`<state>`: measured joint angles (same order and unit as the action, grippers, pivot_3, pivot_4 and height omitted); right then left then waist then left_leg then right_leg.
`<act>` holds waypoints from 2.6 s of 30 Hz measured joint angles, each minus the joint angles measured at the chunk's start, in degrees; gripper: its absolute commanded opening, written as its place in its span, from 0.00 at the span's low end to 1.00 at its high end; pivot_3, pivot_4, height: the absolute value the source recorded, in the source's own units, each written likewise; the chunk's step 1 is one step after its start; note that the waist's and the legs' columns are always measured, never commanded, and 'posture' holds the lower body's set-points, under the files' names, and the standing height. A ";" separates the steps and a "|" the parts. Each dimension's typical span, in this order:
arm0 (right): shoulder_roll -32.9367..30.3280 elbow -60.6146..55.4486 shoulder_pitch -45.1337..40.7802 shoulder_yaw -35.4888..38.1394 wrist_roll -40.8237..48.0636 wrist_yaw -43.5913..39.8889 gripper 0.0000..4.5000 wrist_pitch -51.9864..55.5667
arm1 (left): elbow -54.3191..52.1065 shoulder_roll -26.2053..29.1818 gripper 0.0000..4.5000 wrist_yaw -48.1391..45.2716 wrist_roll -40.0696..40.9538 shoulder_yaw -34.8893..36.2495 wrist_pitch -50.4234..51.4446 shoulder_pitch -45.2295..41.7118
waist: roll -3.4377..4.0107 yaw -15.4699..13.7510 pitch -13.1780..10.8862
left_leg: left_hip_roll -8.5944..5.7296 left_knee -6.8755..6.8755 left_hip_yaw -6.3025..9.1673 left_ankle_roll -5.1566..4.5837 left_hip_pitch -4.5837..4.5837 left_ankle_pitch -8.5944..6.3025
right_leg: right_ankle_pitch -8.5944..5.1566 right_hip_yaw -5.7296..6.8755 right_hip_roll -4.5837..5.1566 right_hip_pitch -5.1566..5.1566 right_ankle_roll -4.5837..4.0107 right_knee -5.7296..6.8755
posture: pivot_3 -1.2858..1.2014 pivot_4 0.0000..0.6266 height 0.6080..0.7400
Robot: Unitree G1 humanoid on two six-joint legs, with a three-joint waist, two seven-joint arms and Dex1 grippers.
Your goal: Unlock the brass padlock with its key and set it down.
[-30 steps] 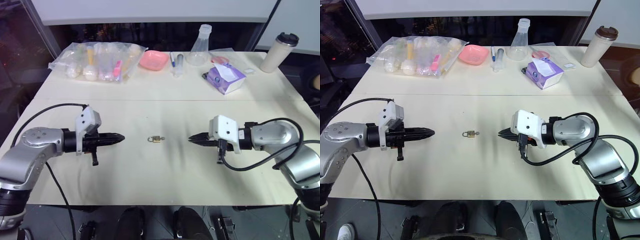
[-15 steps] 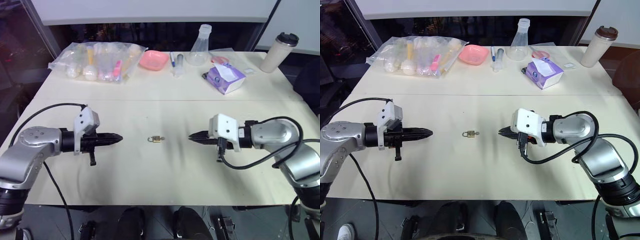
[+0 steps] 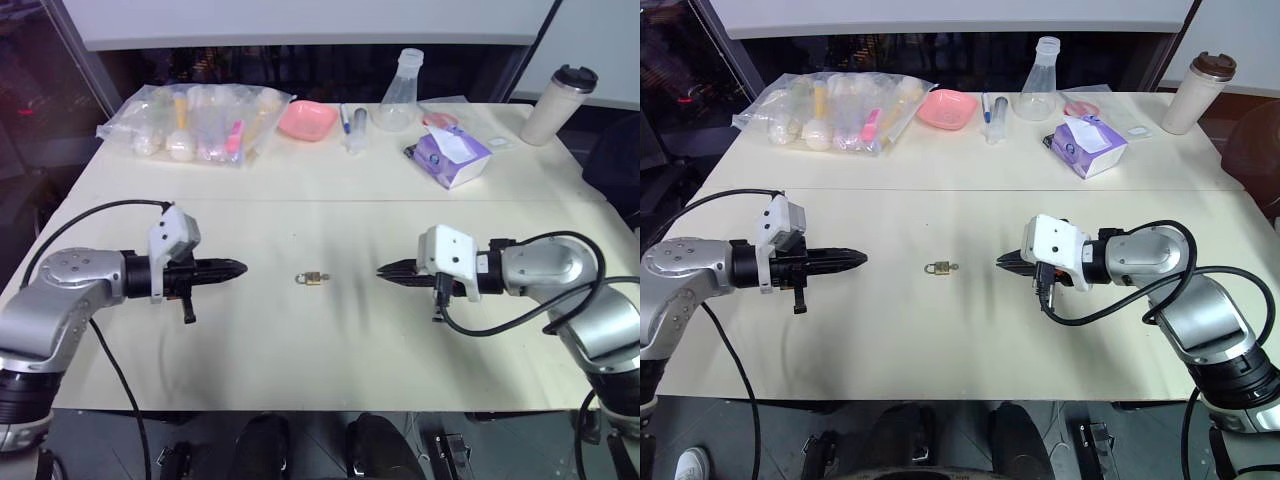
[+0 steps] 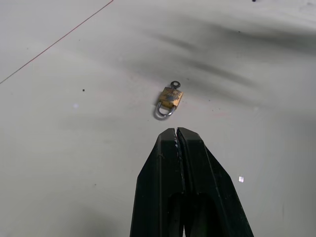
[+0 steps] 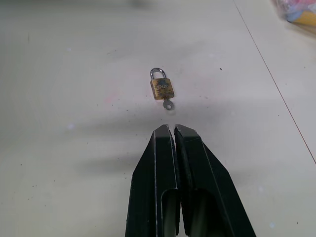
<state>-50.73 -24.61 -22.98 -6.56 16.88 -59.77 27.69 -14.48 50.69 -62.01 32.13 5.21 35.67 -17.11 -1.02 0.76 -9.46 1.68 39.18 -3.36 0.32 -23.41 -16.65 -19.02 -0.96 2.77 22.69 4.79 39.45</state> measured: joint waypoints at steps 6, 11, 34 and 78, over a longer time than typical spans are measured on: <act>0.19 0.06 -0.04 0.00 -0.49 0.44 0.00 -0.23 | 2.89 -2.42 0.72 -0.43 -2.14 -4.54 -1.01 -3.76 | 0.00 -0.05 0.00 | -0.01 0.00 0.00 0.00 0.00 0.00 | 0.00 0.01 -0.01 0.00 0.00 0.00 | 0.52 0.24 0.81; 1.06 0.04 -0.48 -0.02 -0.93 1.18 0.00 -0.28 | 8.91 -6.25 0.99 -2.69 -6.01 -10.19 -4.92 -9.99 | 0.00 -0.10 0.00 | -0.05 0.02 0.01 0.00 -0.02 0.00 | 0.00 0.03 -0.02 0.00 0.00 0.00 | 0.52 0.24 0.81; 0.85 -6.64 3.24 1.45 -0.91 6.15 0.00 4.82 | 62.22 -28.51 0.99 -11.49 -28.03 -22.44 -45.01 -30.39 | -0.02 -0.16 0.00 | -0.07 0.04 0.03 -0.01 -0.08 0.00 | 0.01 0.06 -0.05 0.03 0.02 0.00 | 0.52 0.24 0.81; 12.06 19.60 -13.25 -15.41 -44.22 23.55 0.99 -57.99 | 29.58 -18.70 0.16 -21.58 -15.66 -15.43 -19.27 -26.71 | 0.00 -0.02 0.00 | -0.08 0.08 0.15 0.45 -0.19 0.28 | 0.06 0.14 -0.09 0.10 -0.02 0.03 | 0.52 0.24 0.81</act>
<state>-38.68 -5.01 -36.23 -21.97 -27.35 -36.22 -30.31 15.10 31.99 -83.59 16.47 -10.22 16.40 -43.81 -1.02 0.73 -9.45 1.60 39.26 -3.21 0.77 -23.60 -16.37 -18.96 -0.83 2.68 22.79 4.78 39.48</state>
